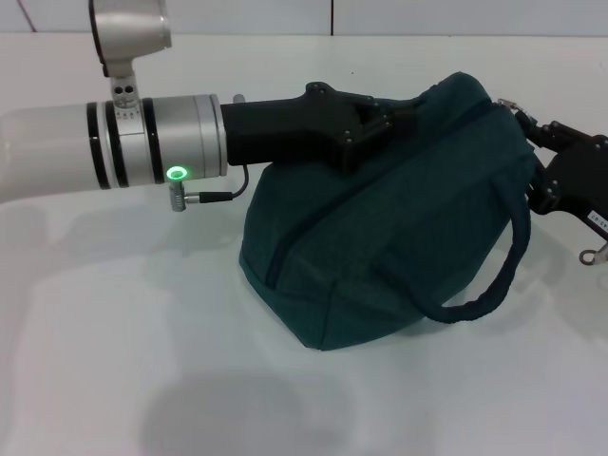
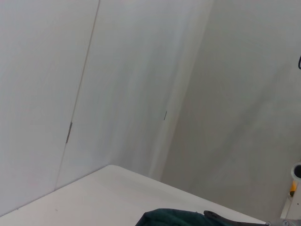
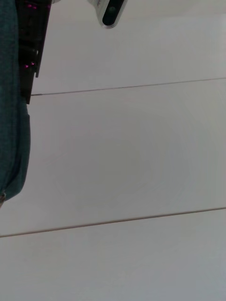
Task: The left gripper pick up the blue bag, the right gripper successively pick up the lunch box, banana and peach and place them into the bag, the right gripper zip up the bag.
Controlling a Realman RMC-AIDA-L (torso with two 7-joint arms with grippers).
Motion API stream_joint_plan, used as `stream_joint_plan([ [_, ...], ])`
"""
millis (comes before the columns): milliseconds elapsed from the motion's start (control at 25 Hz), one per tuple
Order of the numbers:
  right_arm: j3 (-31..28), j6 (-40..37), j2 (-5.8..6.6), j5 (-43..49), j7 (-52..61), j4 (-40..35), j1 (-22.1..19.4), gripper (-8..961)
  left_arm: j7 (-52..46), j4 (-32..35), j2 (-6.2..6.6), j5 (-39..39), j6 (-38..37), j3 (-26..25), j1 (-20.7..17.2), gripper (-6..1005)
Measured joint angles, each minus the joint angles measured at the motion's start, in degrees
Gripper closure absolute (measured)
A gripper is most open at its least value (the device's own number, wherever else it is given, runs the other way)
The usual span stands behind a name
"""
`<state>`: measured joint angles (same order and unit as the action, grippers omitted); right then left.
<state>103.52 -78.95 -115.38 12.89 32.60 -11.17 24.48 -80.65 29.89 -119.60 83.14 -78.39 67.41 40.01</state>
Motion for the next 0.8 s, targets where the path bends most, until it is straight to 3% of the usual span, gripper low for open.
stream_joint_plan([
  [600, -1.1, 0.7, -0.5, -2.1, 0.6, 0.1, -0.5, 938, 0.1, -0.3, -0.06, -1.6, 0.0, 0.0, -0.1, 963],
  [800, -1.1, 4.2, -0.54, -2.9, 2.8, 0.2, -0.7, 937, 0.1, -0.4, -0.11, -1.7, 0.0, -0.1, -0.2, 962],
])
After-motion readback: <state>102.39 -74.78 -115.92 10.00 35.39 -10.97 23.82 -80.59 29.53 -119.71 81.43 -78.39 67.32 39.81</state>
